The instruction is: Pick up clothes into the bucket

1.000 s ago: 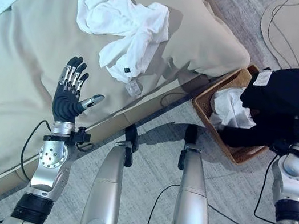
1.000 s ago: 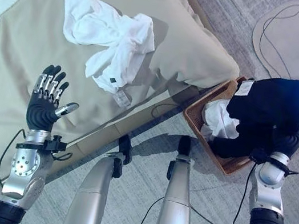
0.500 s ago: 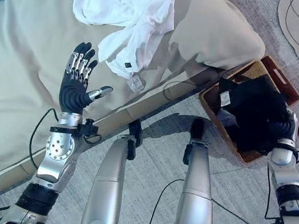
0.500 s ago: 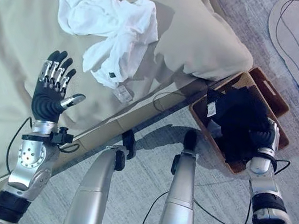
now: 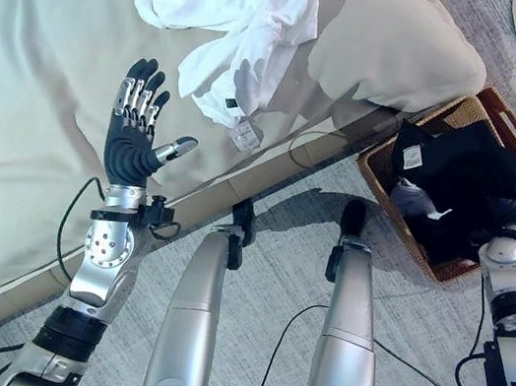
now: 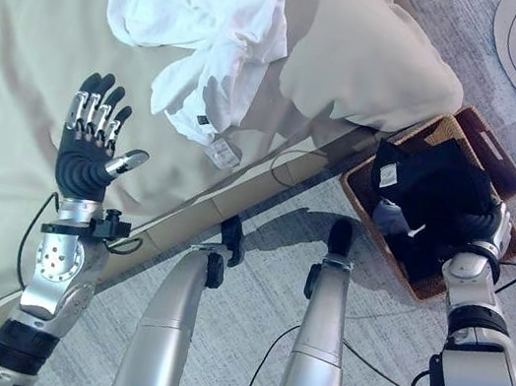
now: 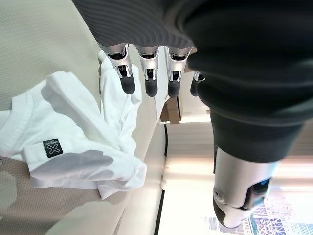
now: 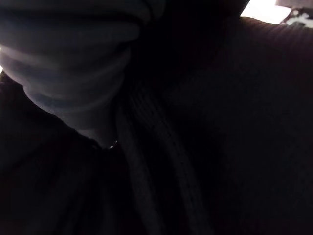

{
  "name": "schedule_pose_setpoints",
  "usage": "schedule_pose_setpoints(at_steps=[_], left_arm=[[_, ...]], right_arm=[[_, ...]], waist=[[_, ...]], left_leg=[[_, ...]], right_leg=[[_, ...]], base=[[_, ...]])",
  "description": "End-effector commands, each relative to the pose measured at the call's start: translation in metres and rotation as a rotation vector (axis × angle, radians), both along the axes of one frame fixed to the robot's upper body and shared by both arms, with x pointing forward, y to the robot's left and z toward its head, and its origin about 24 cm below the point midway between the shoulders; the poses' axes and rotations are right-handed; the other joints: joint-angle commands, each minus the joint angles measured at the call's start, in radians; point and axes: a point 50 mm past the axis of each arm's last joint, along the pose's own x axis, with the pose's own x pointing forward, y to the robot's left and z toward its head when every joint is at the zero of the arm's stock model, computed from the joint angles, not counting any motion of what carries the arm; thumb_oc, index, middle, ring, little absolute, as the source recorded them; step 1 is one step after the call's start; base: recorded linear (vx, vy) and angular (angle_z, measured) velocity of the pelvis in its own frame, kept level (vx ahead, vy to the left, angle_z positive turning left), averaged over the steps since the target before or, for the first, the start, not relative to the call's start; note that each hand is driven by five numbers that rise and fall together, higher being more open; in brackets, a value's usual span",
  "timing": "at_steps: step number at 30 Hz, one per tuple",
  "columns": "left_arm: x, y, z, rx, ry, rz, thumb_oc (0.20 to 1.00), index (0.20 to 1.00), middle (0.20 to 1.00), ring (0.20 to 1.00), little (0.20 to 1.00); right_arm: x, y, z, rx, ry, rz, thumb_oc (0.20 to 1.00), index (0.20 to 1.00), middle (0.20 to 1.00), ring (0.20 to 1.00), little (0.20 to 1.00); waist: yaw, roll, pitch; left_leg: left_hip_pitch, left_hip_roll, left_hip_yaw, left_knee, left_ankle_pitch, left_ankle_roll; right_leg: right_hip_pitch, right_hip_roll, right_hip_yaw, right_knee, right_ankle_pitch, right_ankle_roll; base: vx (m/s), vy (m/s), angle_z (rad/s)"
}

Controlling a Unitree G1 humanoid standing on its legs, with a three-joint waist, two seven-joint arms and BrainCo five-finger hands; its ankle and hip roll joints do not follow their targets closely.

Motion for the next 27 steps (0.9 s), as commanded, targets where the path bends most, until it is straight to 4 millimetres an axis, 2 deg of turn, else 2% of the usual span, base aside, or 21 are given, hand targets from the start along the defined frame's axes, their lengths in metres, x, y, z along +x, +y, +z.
schedule_pose_setpoints(at_steps=[1, 4, 5, 6, 7, 12, 13, 14, 15, 16, 17, 18, 19, 20, 21, 22, 23, 24, 25, 27], left_arm=[[-0.015, 0.002, 0.002, -0.050, -0.041, 0.005, 1.000, 1.000, 1.000, 1.000, 1.000], [-0.015, 0.004, 0.003, -0.052, -0.041, 0.011, 1.000, 1.000, 1.000, 1.000, 1.000], [-0.015, 0.005, 0.004, -0.053, -0.041, 0.020, 1.000, 1.000, 1.000, 1.000, 1.000], [-0.015, 0.005, 0.004, -0.053, -0.041, 0.021, 1.000, 1.000, 1.000, 1.000, 1.000], [-0.015, 0.006, 0.003, -0.054, -0.022, 0.030, 1.000, 1.000, 1.000, 1.000, 1.000], [-0.014, 0.012, -0.001, -0.066, 0.002, 0.065, 1.000, 1.000, 1.000, 1.000, 1.000], [-0.014, 0.015, 0.000, -0.065, 0.000, 0.077, 1.000, 1.000, 1.000, 1.000, 1.000], [-0.014, 0.015, 0.000, -0.067, 0.000, 0.081, 1.000, 1.000, 1.000, 1.000, 1.000], [-0.014, 0.015, -0.001, -0.066, 0.002, 0.081, 1.000, 1.000, 1.000, 1.000, 1.000], [-0.012, 0.018, -0.002, -0.064, 0.004, 0.087, 1.000, 1.000, 1.000, 1.000, 1.000], [-0.012, 0.020, -0.003, -0.061, 0.011, 0.100, 1.000, 1.000, 1.000, 1.000, 1.000], [-0.012, 0.020, -0.003, -0.061, 0.012, 0.101, 1.000, 1.000, 1.000, 1.000, 1.000], [-0.008, 0.025, -0.005, -0.054, 0.024, 0.133, 1.000, 1.000, 1.000, 1.000, 1.000], [-0.008, 0.025, -0.006, -0.054, 0.025, 0.133, 1.000, 1.000, 1.000, 1.000, 1.000], [-0.007, 0.028, -0.006, -0.058, 0.024, 0.151, 1.000, 1.000, 1.000, 1.000, 1.000], [-0.007, 0.028, -0.006, -0.057, 0.026, 0.151, 1.000, 1.000, 1.000, 1.000, 1.000], [-0.007, 0.031, -0.006, -0.062, 0.020, 0.161, 1.000, 1.000, 1.000, 1.000, 1.000], [-0.008, 0.031, -0.006, -0.062, 0.022, 0.161, 1.000, 1.000, 1.000, 1.000, 1.000], [-0.008, 0.032, -0.009, -0.068, 0.030, 0.158, 1.000, 1.000, 1.000, 1.000, 1.000], [-0.008, 0.033, -0.009, -0.071, 0.030, 0.152, 1.000, 1.000, 1.000, 1.000, 1.000]], right_arm=[[-0.018, -0.025, 0.000, -0.093, 0.052, -0.108, 0.200, 0.200, 0.200, 0.200, 0.200], [-0.023, -0.035, -0.002, -0.127, 0.137, -0.181, 0.200, 0.200, 0.200, 0.200, 0.200], [-0.023, -0.036, -0.004, -0.130, 0.169, -0.192, 0.304, 0.304, 0.304, 0.304, 0.304], [-0.023, -0.036, -0.004, -0.130, 0.168, -0.191, 0.834, 0.834, 0.834, 0.834, 0.834], [-0.023, -0.038, -0.006, -0.129, 0.235, -0.252, 1.000, 1.000, 1.000, 1.000, 1.000], [-0.011, -0.022, -0.008, -0.133, 0.221, -0.209, 1.000, 1.000, 1.000, 1.000, 1.000], [-0.009, -0.015, -0.014, -0.100, 0.195, -0.188, 1.000, 1.000, 1.000, 1.000, 1.000], [-0.011, -0.014, -0.019, -0.081, 0.199, -0.183, 1.000, 1.000, 1.000, 1.000, 1.000], [-0.011, -0.014, -0.020, -0.081, 0.201, -0.183, 1.000, 1.000, 1.000, 1.000, 1.000], [-0.010, -0.010, -0.025, -0.062, 0.214, -0.160, 1.000, 1.000, 1.000, 1.000, 1.000], [-0.006, -0.004, -0.026, -0.045, 0.207, -0.129, 1.000, 1.000, 1.000, 1.000, 1.000], [-0.006, -0.003, -0.027, -0.045, 0.209, -0.129, 1.000, 1.000, 1.000, 1.000, 1.000], [-0.001, 0.006, -0.029, -0.010, 0.189, -0.069, 1.000, 1.000, 1.000, 1.000, 1.000], [-0.001, 0.006, -0.029, -0.009, 0.190, -0.069, 1.000, 1.000, 1.000, 1.000, 1.000], [0.004, 0.015, -0.030, 0.027, 0.167, 0.008, 1.000, 1.000, 1.000, 1.000, 1.000], [0.003, 0.015, -0.031, 0.028, 0.169, 0.008, 1.000, 1.000, 1.000, 1.000, 1.000], [0.006, 0.024, -0.032, 0.050, 0.161, 0.113, 1.000, 1.000, 1.000, 1.000, 1.000], [0.005, 0.024, -0.033, 0.050, 0.163, 0.113, 1.000, 1.000, 1.000, 1.000, 1.000], [0.002, 0.024, -0.038, 0.043, 0.209, 0.168, 1.000, 1.000, 1.000, 1.000, 1.000], [-0.003, 0.019, -0.045, 0.047, 0.259, 0.180, 1.000, 1.000, 1.000, 1.000, 1.000]], waist=[[-0.024, -0.007, -0.086], [-0.022, -0.013, -0.089], [-0.021, -0.014, -0.089], [-0.022, -0.015, -0.089], [-0.020, -0.017, -0.092], [-0.021, -0.020, -0.096], [-0.028, -0.027, -0.096], [-0.029, -0.029, -0.099], [-0.025, -0.027, -0.104], [-0.026, -0.029, -0.109], [-0.030, -0.034, -0.106], [-0.027, -0.033, -0.112], [-0.033, -0.043, -0.110], [-0.030, -0.042, -0.115], [-0.035, -0.050, -0.113], [-0.032, -0.048, -0.118], [-0.038, -0.054, -0.115], [-0.035, -0.052, -0.120], [-0.039, -0.057, -0.117], [-0.037, -0.058, -0.124]], left_leg=[[-0.051, -0.067, -0.006, 0.010, -0.027, 0.060], [-0.058, -0.066, -0.013, -0.005, -0.016, 0.057], [-0.059, -0.066, -0.013, -0.009, -0.014, 0.056], [-0.059, -0.066, -0.013, -0.009, -0.014, 0.056], [-0.058, -0.066, -0.013, -0.014, -0.012, 0.055], [-0.049, -0.065, -0.012, -0.022, -0.010, 0.057], [-0.055, -0.068, -0.005, -0.040, 0.028, 0.065], [-0.049, -0.069, -0.008, -0.048, 0.030, 0.065], [-0.036, -0.068, -0.017, -0.045, 0.000, 0.057], [-0.027, -0.070, -0.022, -0.055, 0.002, 0.056], [-0.036, -0.071, -0.012, -0.060, 0.033, 0.064], [-0.024, -0.070, -0.021, -0.056, 0.002, 0.056], [-0.034, -0.069, -0.011, -0.058, 0.031, 0.064], [-0.023, -0.068, -0.019, -0.054, 0.000, 0.056], [-0.030, -0.066, -0.009, -0.059, 0.031, 0.064], [-0.018, -0.065, -0.017, -0.055, 0.000, 0.056], [-0.021, -0.063, -0.008, -0.068, 0.034, 0.062], [-0.008, -0.061, -0.017, -0.064, 0.003, 0.055], [-0.003, -0.060, -0.011, -0.089, 0.040, 0.061], [0.013, -0.061, -0.015, -0.106, 0.047, 0.058]], right_leg=[[-0.007, 0.027, -0.059, -0.059, 0.054, -0.024], [-0.011, 0.026, -0.064, -0.073, 0.060, -0.024], [-0.012, 0.026, -0.065, -0.076, 0.061, -0.024], [-0.012, 0.026, -0.065, -0.076, 0.061, -0.024], [-0.012, 0.024, -0.067, -0.077, 0.062, -0.025], [-0.004, 0.024, -0.072, -0.085, 0.067, -0.027], [-0.005, 0.019, -0.077, -0.111, 0.105, -0.030], [0.002, 0.016, -0.078, -0.118, 0.106, -0.029], [0.011, 0.020, -0.077, -0.106, 0.075, -0.024], [0.021, 0.019, -0.076, -0.114, 0.077, -0.022], [0.016, 0.016, -0.080, -0.129, 0.108, -0.028], [0.024, 0.020, -0.078, -0.116, 0.077, -0.023], [0.019, 0.020, -0.078, -0.131, 0.108, -0.029], [0.027, 0.024, -0.076, -0.119, 0.077, -0.025], [0.025, 0.020, -0.078, -0.138, 0.109, -0.030], [0.033, 0.025, -0.076, -0.125, 0.078, -0.025], [0.032, 0.020, -0.081, -0.147, 0.111, -0.030], [0.041, 0.024, -0.079, -0.135, 0.079, -0.025], [0.046, 0.017, -0.085, -0.162, 0.113, -0.028], [0.063, 0.014, -0.091, -0.176, 0.114, -0.025]], base=[[0.00, 0.000, 0.00], [0.00, -0.002, 0.01], [-0.01, -0.007, 0.04], [-0.01, 0.000, 0.03], [-0.01, 0.007, 0.03], [-0.01, 0.003, 0.00], [-0.07, 0.015, 0.00], [0.00, 0.000, 0.00], [0.09, -0.008, 0.05], [0.00, -0.001, 0.05], [0.00, -0.002, 0.05], [-0.08, 0.006, 0.03], [0.08, -0.003, 0.02], [-0.08, 0.009, 0.03], [0.08, 0.002, 0.02], [-0.08, 0.010, -0.03], [0.08, -0.002, -0.07], [-0.08, -0.002, -0.07], [0.01, -0.014, -0.06], [0.01, -0.015, -0.05]])
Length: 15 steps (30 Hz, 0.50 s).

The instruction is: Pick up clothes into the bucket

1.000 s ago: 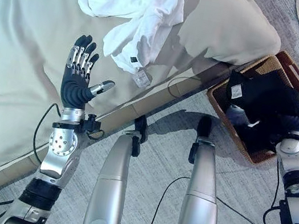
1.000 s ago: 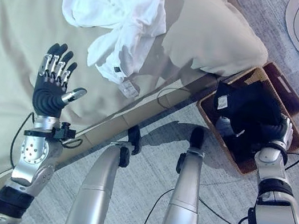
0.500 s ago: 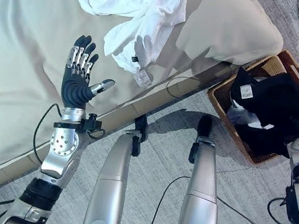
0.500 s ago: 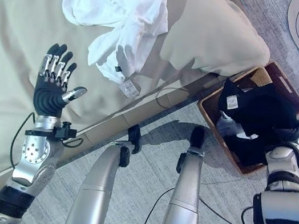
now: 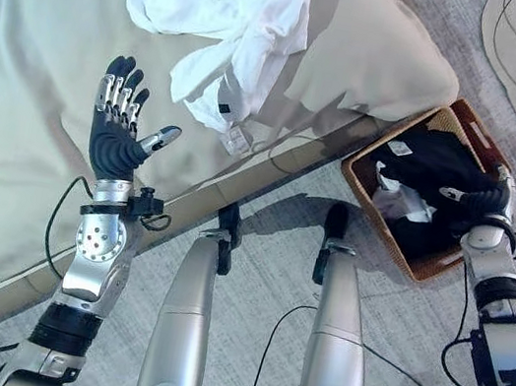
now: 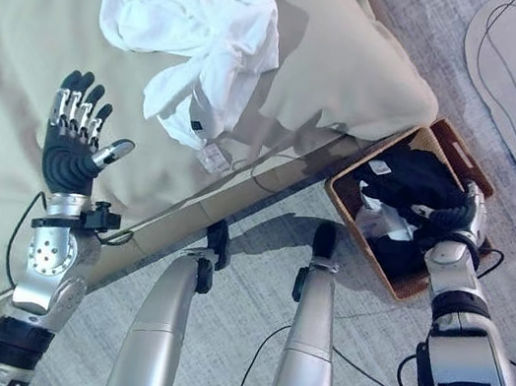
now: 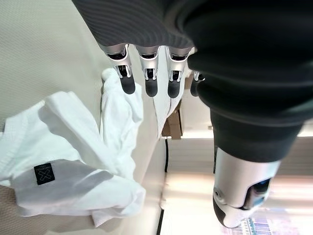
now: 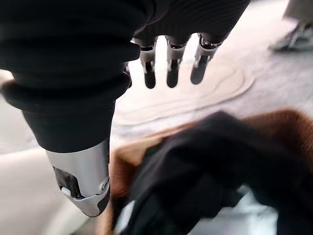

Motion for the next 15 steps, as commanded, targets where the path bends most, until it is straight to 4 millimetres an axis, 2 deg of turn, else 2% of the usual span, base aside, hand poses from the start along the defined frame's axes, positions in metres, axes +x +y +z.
schedule_pose_setpoints(at_steps=[1, 2, 5, 6, 7, 8, 9, 10, 11, 13, 14, 15], left_arm=[[-0.013, 0.014, -0.006, -0.041, -0.025, 0.043, 1.000, 1.000, 1.000, 1.000, 1.000], [-0.013, 0.016, -0.006, -0.049, -0.029, 0.051, 1.000, 1.000, 1.000, 1.000, 1.000], [-0.012, 0.018, -0.004, -0.045, -0.036, 0.070, 1.000, 1.000, 1.000, 1.000, 1.000], [-0.011, 0.020, -0.003, -0.035, -0.043, 0.089, 1.000, 1.000, 1.000, 1.000, 1.000], [-0.008, 0.021, 0.002, 0.008, -0.064, 0.132, 1.000, 1.000, 1.000, 1.000, 1.000], [-0.007, 0.021, 0.002, 0.010, -0.064, 0.132, 1.000, 1.000, 1.000, 1.000, 1.000], [0.000, 0.018, 0.008, 0.058, -0.082, 0.166, 1.000, 1.000, 1.000, 1.000, 1.000], [0.000, 0.018, 0.008, 0.059, -0.082, 0.166, 1.000, 1.000, 1.000, 1.000, 1.000], [0.005, 0.017, 0.011, 0.086, -0.094, 0.188, 1.000, 1.000, 1.000, 1.000, 1.000], [0.010, 0.014, 0.014, 0.107, -0.104, 0.212, 1.000, 1.000, 1.000, 1.000, 1.000], [0.010, 0.014, 0.014, 0.109, -0.104, 0.212, 1.000, 1.000, 1.000, 1.000, 1.000], [0.013, 0.011, 0.017, 0.111, -0.116, 0.209, 1.000, 1.000, 1.000, 1.000, 1.000]], right_arm=[[-0.020, -0.015, -0.030, 0.008, 0.133, 0.016, 1.000, 1.000, 1.000, 1.000, 1.000], [-0.022, -0.020, -0.028, 0.031, 0.099, -0.025, 1.000, 1.000, 1.000, 1.000, 1.000], [-0.022, -0.020, -0.020, 0.078, 0.000, -0.058, 1.000, 1.000, 1.000, 1.000, 1.000], [-0.020, -0.017, -0.011, 0.104, -0.100, -0.062, 1.000, 1.000, 1.000, 1.000, 1.000], [-0.020, -0.005, 0.000, 0.161, -0.259, -0.041, 1.000, 1.000, 1.000, 1.000, 1.000], [-0.020, -0.005, -0.001, 0.162, -0.259, -0.043, 1.000, 1.000, 1.000, 1.000, 1.000], [-0.021, 0.007, 0.010, 0.286, -0.437, -0.027, 1.000, 1.000, 1.000, 1.000, 1.000], [-0.021, 0.006, 0.010, 0.286, -0.437, -0.028, 1.000, 1.000, 1.000, 1.000, 1.000], [-0.023, 0.019, 0.011, 0.365, -0.512, 0.028, 1.000, 1.000, 1.000, 1.000, 1.000], [-0.027, 0.033, 0.017, 0.441, -0.608, 0.096, 1.000, 1.000, 1.000, 1.000, 1.000], [-0.028, 0.033, 0.016, 0.442, -0.607, 0.095, 1.000, 1.000, 1.000, 1.000, 1.000], [-0.030, 0.042, 0.016, 0.526, -0.661, 0.145, 1.000, 1.000, 1.000, 1.000, 1.000]], waist=[[-0.005, 0.009, -0.091], [-0.009, 0.007, -0.093], [-0.012, 0.006, -0.098], [-0.015, 0.007, -0.100], [-0.024, 0.010, -0.101], [-0.022, 0.009, -0.099], [-0.027, 0.012, -0.098], [-0.026, 0.011, -0.097], [-0.032, 0.009, -0.097], [-0.037, 0.006, -0.097], [-0.037, 0.006, -0.096], [-0.040, 0.004, -0.098]], left_leg=[[-0.003, -0.060, -0.002, -0.055, 0.006, 0.046], [0.001, -0.062, 0.004, -0.081, 0.045, 0.052], [0.016, -0.061, 0.000, -0.097, 0.051, 0.050], [0.029, -0.060, -0.001, -0.113, 0.055, 0.048], [0.052, -0.058, 0.001, -0.131, 0.058, 0.046], [0.055, -0.058, 0.001, -0.133, 0.059, 0.046], [0.077, -0.056, -0.001, -0.147, 0.061, 0.045], [0.078, -0.056, 0.000, -0.147, 0.061, 0.045], [0.092, -0.055, -0.004, -0.153, 0.062, 0.046], [0.106, -0.056, -0.009, -0.152, 0.063, 0.046], [0.107, -0.056, -0.010, -0.152, 0.063, 0.046], [0.117, -0.057, -0.013, -0.157, 0.066, 0.045]], right_leg=[[0.024, 0.022, -0.060, -0.103, 0.069, -0.020], [0.031, 0.018, -0.064, -0.133, 0.107, -0.023], [0.046, 0.018, -0.068, -0.146, 0.111, -0.021], [0.059, 0.018, -0.068, -0.160, 0.113, -0.018], [0.079, 0.018, -0.071, -0.173, 0.116, -0.014], [0.081, 0.018, -0.072, -0.174, 0.116, -0.014], [0.101, 0.017, -0.076, -0.185, 0.115, -0.011], [0.102, 0.017, -0.076, -0.185, 0.115, -0.011], [0.117, 0.015, -0.078, -0.190, 0.114, -0.009], [0.136, 0.014, -0.082, -0.189, 0.111, -0.010], [0.137, 0.014, -0.082, -0.189, 0.110, -0.010], [0.151, 0.013, -0.085, -0.194, 0.109, -0.011]], base=[[0.00, 0.000, 0.00], [0.00, 0.000, 0.00], [-0.01, -0.006, -0.03], [0.02, 0.012, -0.04], [0.02, 0.012, -0.04], [0.03, 0.009, -0.03], [0.00, 0.000, 0.00], [0.03, -0.013, -0.05], [0.02, -0.023, -0.04], [0.01, -0.015, -0.02], [0.00, 0.000, 0.00], [0.00, 0.000, 0.00]])
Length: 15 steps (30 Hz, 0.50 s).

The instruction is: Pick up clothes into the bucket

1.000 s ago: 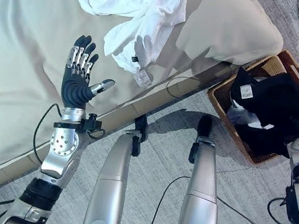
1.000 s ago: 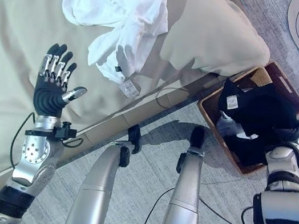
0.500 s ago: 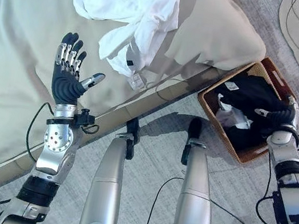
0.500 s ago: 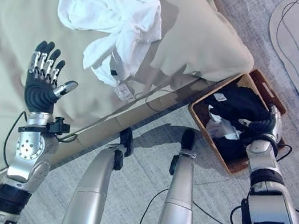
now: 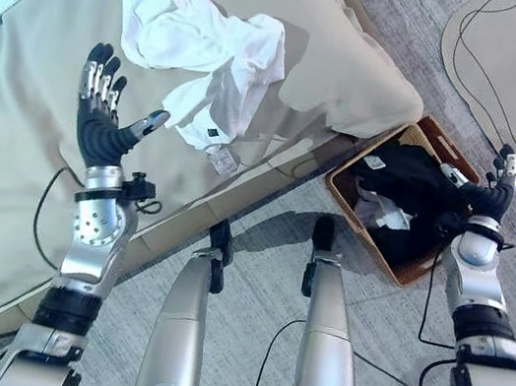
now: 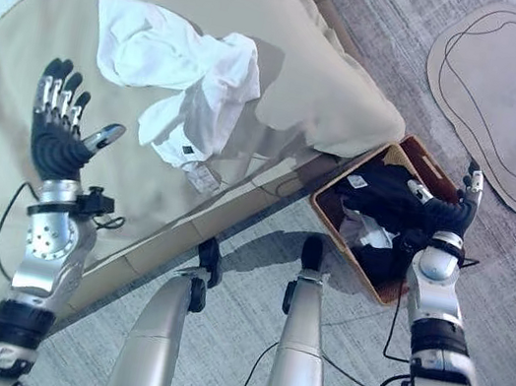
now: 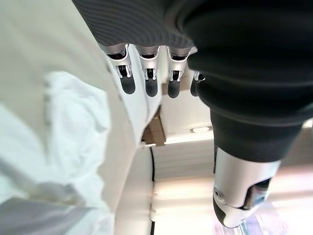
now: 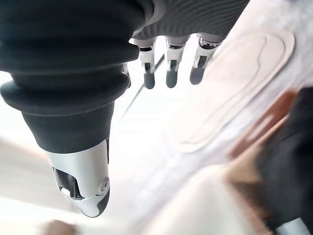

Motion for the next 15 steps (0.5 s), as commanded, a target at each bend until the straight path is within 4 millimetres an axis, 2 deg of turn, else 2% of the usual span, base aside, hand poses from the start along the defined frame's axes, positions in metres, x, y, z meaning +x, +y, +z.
schedule_pose_setpoints(at_steps=[1, 2, 3, 5, 7, 8, 9, 12, 13, 15], left_arm=[[-0.004, 0.001, 0.002, 0.059, -0.054, 0.058, 1.000, 1.000, 1.000, 1.000, 1.000], [-0.004, 0.001, 0.002, 0.060, -0.054, 0.059, 1.000, 1.000, 1.000, 1.000, 1.000], [0.001, -0.003, 0.006, 0.119, -0.054, 0.081, 1.000, 1.000, 1.000, 1.000, 1.000], [0.010, -0.005, 0.012, 0.223, -0.040, 0.114, 1.000, 1.000, 1.000, 1.000, 1.000], [0.018, -0.007, 0.021, 0.300, -0.051, 0.129, 1.000, 1.000, 1.000, 1.000, 1.000], [0.018, -0.007, 0.021, 0.301, -0.052, 0.129, 1.000, 1.000, 1.000, 1.000, 1.000], [0.027, -0.012, 0.034, 0.383, -0.073, 0.151, 1.000, 1.000, 1.000, 1.000, 1.000], [0.036, -0.014, 0.045, 0.453, -0.087, 0.180, 1.000, 1.000, 1.000, 1.000, 1.000], [0.041, -0.014, 0.060, 0.524, -0.113, 0.219, 1.000, 1.000, 1.000, 1.000, 1.000], [0.046, -0.013, 0.075, 0.593, -0.134, 0.255, 1.000, 1.000, 1.000, 1.000, 1.000]], right_arm=[[-0.008, 0.009, -0.001, 0.127, -0.139, 0.078, 1.000, 1.000, 1.000, 1.000, 1.000], [-0.009, 0.008, -0.001, 0.129, -0.139, 0.079, 1.000, 1.000, 1.000, 1.000, 1.000], [-0.009, 0.027, -0.007, 0.277, -0.196, 0.192, 1.000, 1.000, 1.000, 1.000, 1.000], [-0.008, 0.051, -0.014, 0.371, -0.211, 0.332, 1.000, 1.000, 1.000, 1.000, 1.000], [-0.007, 0.069, -0.013, 0.383, -0.206, 0.437, 1.000, 1.000, 1.000, 1.000, 1.000], [-0.007, 0.069, -0.013, 0.383, -0.207, 0.437, 1.000, 1.000, 1.000, 1.000, 1.000], [-0.006, 0.082, -0.013, 0.363, -0.192, 0.500, 1.000, 1.000, 1.000, 1.000, 1.000], [-0.004, 0.092, -0.014, 0.342, -0.168, 0.532, 1.000, 1.000, 1.000, 1.000, 1.000], [-0.004, 0.101, -0.013, 0.330, -0.162, 0.568, 1.000, 1.000, 1.000, 1.000, 1.000], [-0.004, 0.106, -0.013, 0.289, -0.142, 0.591, 1.000, 1.000, 1.000, 1.000, 1.000]], waist=[[-0.014, 0.008, -0.060], [-0.013, 0.008, -0.060], [-0.019, 0.005, -0.061], [-0.024, 0.000, -0.056], [-0.030, -0.004, -0.050], [-0.029, -0.004, -0.050], [-0.036, -0.008, -0.040], [-0.042, -0.012, -0.032], [-0.049, -0.012, -0.023], [-0.056, -0.011, -0.019]], left_leg=[[-0.022, -0.054, -0.033, -0.048, 0.029, 0.044], [-0.021, -0.054, -0.033, -0.049, 0.029, 0.044], [-0.008, -0.054, -0.034, -0.058, 0.034, 0.042], [-0.011, -0.053, -0.036, -0.051, 0.039, 0.038], [-0.023, -0.053, -0.036, -0.037, 0.040, 0.037], [-0.024, -0.053, -0.036, -0.036, 0.040, 0.037], [-0.051, -0.050, -0.036, -0.010, 0.039, 0.035], [-0.075, -0.047, -0.035, 0.008, 0.037, 0.035], [-0.105, -0.044, -0.034, 0.031, 0.035, 0.034], [-0.135, -0.042, -0.033, 0.049, 0.033, 0.034]], right_leg=[[0.027, 0.014, -0.082, -0.104, 0.073, -0.020], [0.029, 0.014, -0.083, -0.105, 0.074, -0.020], [0.040, 0.015, -0.084, -0.114, 0.078, -0.019], [0.043, 0.018, -0.084, -0.114, 0.080, -0.020], [0.035, 0.021, -0.081, -0.108, 0.080, -0.022], [0.034, 0.021, -0.082, -0.107, 0.079, -0.022], [0.017, 0.022, -0.080, -0.092, 0.078, -0.025], [-0.004, 0.024, -0.077, -0.079, 0.078, -0.027], [-0.033, 0.025, -0.075, -0.056, 0.077, -0.027], [-0.062, 0.027, -0.070, -0.036, 0.078, -0.028]], base=[[0.00, 0.000, 0.00], [0.00, 0.000, 0.00], [0.00, 0.000, 0.00], [0.00, 0.000, 0.00], [-0.02, -0.004, 0.01], [-0.06, -0.014, 0.04], [-0.06, -0.006, 0.03], [-0.06, 0.009, 0.05], [-0.05, 0.012, 0.02], [-0.05, 0.017, 0.03]])
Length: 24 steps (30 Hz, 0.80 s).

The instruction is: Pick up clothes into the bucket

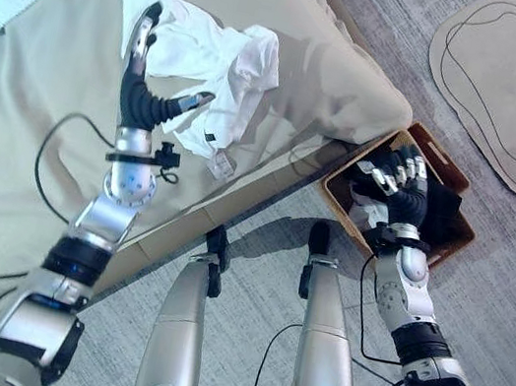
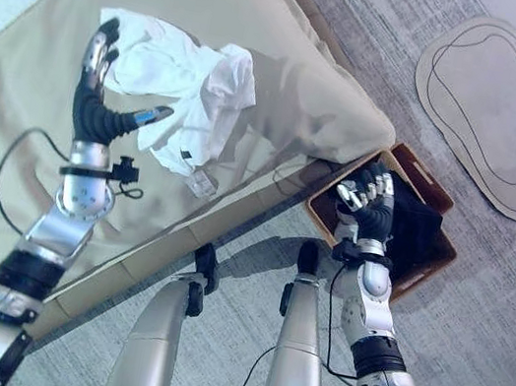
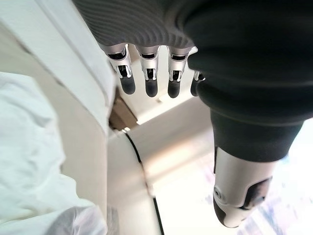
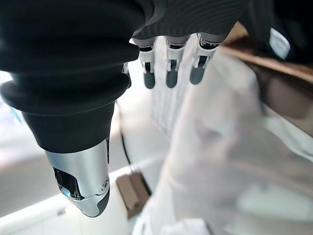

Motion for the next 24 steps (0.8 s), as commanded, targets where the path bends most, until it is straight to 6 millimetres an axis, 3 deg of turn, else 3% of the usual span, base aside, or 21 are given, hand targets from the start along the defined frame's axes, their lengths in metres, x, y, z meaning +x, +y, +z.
schedule_pose_setpoints(at_steps=[1, 6, 7, 8, 9, 15, 17, 21, 24], left_arm=[[0.005, 0.008, 0.029, 0.148, -0.087, 0.108, 1.000, 1.000, 1.000, 1.000, 1.000], [0.015, 0.014, 0.052, 0.244, -0.103, 0.182, 1.000, 1.000, 1.000, 1.000, 1.000], [0.016, 0.014, 0.056, 0.264, -0.107, 0.194, 1.000, 1.000, 1.000, 1.000, 1.000], [0.017, 0.014, 0.057, 0.265, -0.109, 0.194, 1.000, 1.000, 1.000, 1.000, 1.000], [0.018, 0.016, 0.065, 0.287, -0.123, 0.219, 1.000, 1.000, 1.000, 1.000, 1.000], [0.026, 0.021, 0.087, 0.368, -0.132, 0.309, 1.000, 1.000, 1.000, 1.000, 1.000], [0.029, 0.027, 0.106, 0.443, -0.146, 0.378, 1.000, 1.000, 1.000, 1.000, 1.000], [0.033, 0.038, 0.113, 0.482, -0.114, 0.457, 1.000, 1.000, 1.000, 1.000, 1.000], [0.043, 0.047, 0.116, 0.605, -0.033, 0.570, 1.000, 1.000, 1.000, 1.000, 1.000]], right_arm=[[-0.006, 0.012, 0.012, -0.043, -0.084, 0.053, 1.000, 1.000, 1.000, 1.000, 1.000], [-0.009, 0.011, 0.016, -0.074, -0.107, 0.060, 1.000, 1.000, 1.000, 1.000, 1.000], [-0.009, 0.009, 0.016, -0.067, -0.107, 0.058, 1.000, 1.000, 1.000, 1.000, 1.000], [-0.009, 0.008, 0.016, -0.066, -0.109, 0.058, 1.000, 1.000, 1.000, 1.000, 1.000], [-0.012, 0.006, 0.016, -0.064, -0.117, 0.069, 1.000, 1.000, 1.000, 1.000, 1.000], [-0.018, -0.006, 0.015, -0.067, -0.122, 0.049, 1.000, 1.000, 1.000, 1.000, 1.000], [-0.024, -0.010, 0.017, -0.061, -0.142, 0.053, 1.000, 1.000, 1.000, 1.000, 1.000], [-0.027, -0.012, 0.016, -0.054, -0.147, 0.062, 1.000, 1.000, 1.000, 1.000, 1.000], [-0.029, -0.015, 0.015, -0.057, -0.142, 0.058, 1.000, 1.000, 1.000, 1.000, 1.000]], waist=[[-0.016, -0.012, -0.015], [-0.036, -0.014, -0.006], [-0.037, -0.011, -0.010], [-0.038, -0.014, -0.006], [-0.043, -0.012, -0.006], [-0.062, -0.014, 0.004], [-0.080, -0.015, 0.010], [-0.087, -0.016, 0.011], [-0.097, -0.017, 0.017]], left_leg=[[-0.082, -0.041, -0.021, 0.009, 0.032, 0.039], [-0.147, -0.035, -0.018, 0.047, 0.028, 0.040], [-0.147, -0.031, -0.024, 0.062, -0.007, 0.034], [-0.161, -0.032, -0.017, 0.059, 0.024, 0.041], [-0.171, -0.028, -0.023, 0.077, -0.010, 0.034], [-0.228, -0.022, -0.022, 0.103, -0.014, 0.034], [-0.261, -0.025, -0.019, 0.111, -0.013, 0.034], [-0.290, -0.020, -0.013, 0.132, -0.019, 0.036], [-0.316, -0.014, -0.005, 0.152, -0.026, 0.038]], right_leg=[[-0.023, 0.028, -0.062, -0.063, 0.084, -0.030], [-0.086, 0.031, -0.050, -0.035, 0.092, -0.027], [-0.090, 0.036, -0.044, -0.016, 0.061, -0.021], [-0.100, 0.032, -0.046, -0.026, 0.091, -0.026], [-0.116, 0.039, -0.039, -0.006, 0.064, -0.019], [-0.168, 0.045, -0.028, 0.001, 0.073, -0.014], [-0.203, 0.054, -0.018, 0.007, 0.082, -0.009], [-0.234, 0.065, -0.011, 0.014, 0.084, -0.009], [-0.262, 0.074, -0.004, 0.014, 0.088, -0.006]], base=[[-0.04, 0.014, 0.02], [0.00, 0.007, -0.01], [-0.01, 0.010, -0.06], [0.06, 0.019, -0.10], [-0.02, 0.024, -0.09], [0.00, 0.009, -0.08], [0.00, 0.000, 0.00], [0.00, 0.005, -0.04], [0.02, 0.004, -0.10]])
